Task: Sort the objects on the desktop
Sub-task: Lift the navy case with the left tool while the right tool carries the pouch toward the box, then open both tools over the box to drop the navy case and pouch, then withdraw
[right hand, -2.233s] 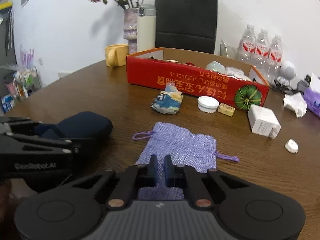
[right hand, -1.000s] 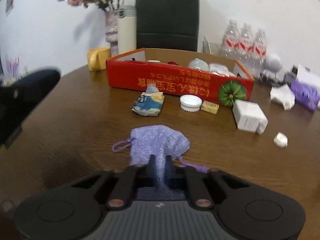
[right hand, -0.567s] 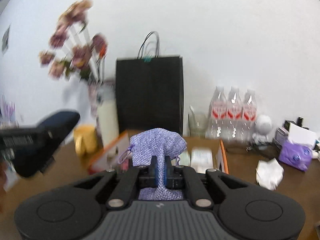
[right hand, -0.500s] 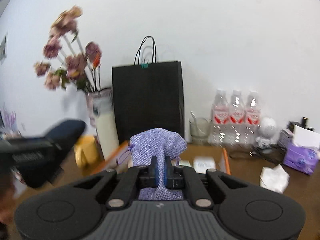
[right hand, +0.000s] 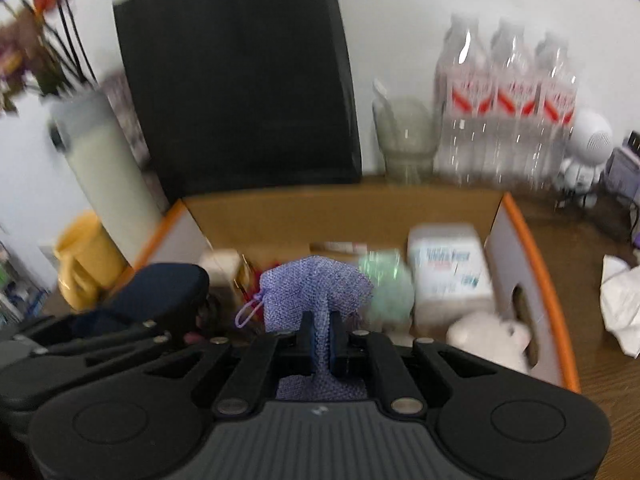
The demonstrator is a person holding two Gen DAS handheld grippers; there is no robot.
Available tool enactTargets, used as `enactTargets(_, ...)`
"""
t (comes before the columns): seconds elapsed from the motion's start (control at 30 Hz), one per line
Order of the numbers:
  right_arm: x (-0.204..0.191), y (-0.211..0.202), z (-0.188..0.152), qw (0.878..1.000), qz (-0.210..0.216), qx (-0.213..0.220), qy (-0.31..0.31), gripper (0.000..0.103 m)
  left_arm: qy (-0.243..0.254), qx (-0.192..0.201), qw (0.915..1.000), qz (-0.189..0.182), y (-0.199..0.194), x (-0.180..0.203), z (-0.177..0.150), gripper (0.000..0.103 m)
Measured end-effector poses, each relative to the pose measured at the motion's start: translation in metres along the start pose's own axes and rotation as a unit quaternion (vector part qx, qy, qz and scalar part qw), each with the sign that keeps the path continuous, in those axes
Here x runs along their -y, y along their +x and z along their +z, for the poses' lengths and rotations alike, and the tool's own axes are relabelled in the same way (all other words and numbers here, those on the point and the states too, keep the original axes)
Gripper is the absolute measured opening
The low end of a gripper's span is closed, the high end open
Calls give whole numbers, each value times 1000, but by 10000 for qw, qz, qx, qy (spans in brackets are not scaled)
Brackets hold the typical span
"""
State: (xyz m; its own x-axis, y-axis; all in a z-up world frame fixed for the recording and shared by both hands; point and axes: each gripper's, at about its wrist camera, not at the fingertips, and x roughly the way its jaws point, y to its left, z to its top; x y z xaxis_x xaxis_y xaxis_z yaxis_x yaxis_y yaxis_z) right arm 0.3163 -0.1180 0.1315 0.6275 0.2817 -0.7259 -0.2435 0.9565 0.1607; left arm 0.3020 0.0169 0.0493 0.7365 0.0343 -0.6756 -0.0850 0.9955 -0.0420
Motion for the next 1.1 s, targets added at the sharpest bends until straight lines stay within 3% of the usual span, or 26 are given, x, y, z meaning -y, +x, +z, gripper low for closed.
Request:
enactTargets(0.07,-6,14,-6,9995,11,-296,-137,25,44,-301,9995,36,9,0,-3,67)
enactTargets(0.13,-7,18,-9,9986,-37,-468,-228,32,183,-245,9995,29,8,1,-4,71)
enactTargets(0.17,-4,15,-9,9987,-91,-444,-219,45,310,-303,9990,54,8,3,-5,71)
enactTargets(0.23,5,1,-9,9993,-178,-273,-173,59,490,-323,9983,34,4,5,-7,75)
enactTargets(0.3,19,-13,-8,9995,-246,-199,-92,61,755,-339,9966,-17,1,8,-13,83)
enactTargets(0.4,40,-23,-11,9986,-427,-305,-35,61,1044,-352,9939,61,-1,11,-21,83)
enactTargets(0.5,57,-30,-21,9975,-599,-362,47,64,985,-288,9947,95,-6,7,-25,82)
enactTargets(0.53,61,-27,-25,9973,-595,-428,77,61,1019,-261,9944,82,-8,6,-27,81)
enactTargets(0.67,53,-32,-40,9977,-586,-310,-128,63,1081,-185,9939,66,-19,1,-34,75)
enactTargets(0.83,38,-37,-54,9968,-671,-413,-129,66,1069,-114,9942,69,-35,-3,-49,75)
enactTargets(1.1,42,-46,-64,9980,-450,-369,-236,69,920,48,9955,229,-63,-22,-74,75)
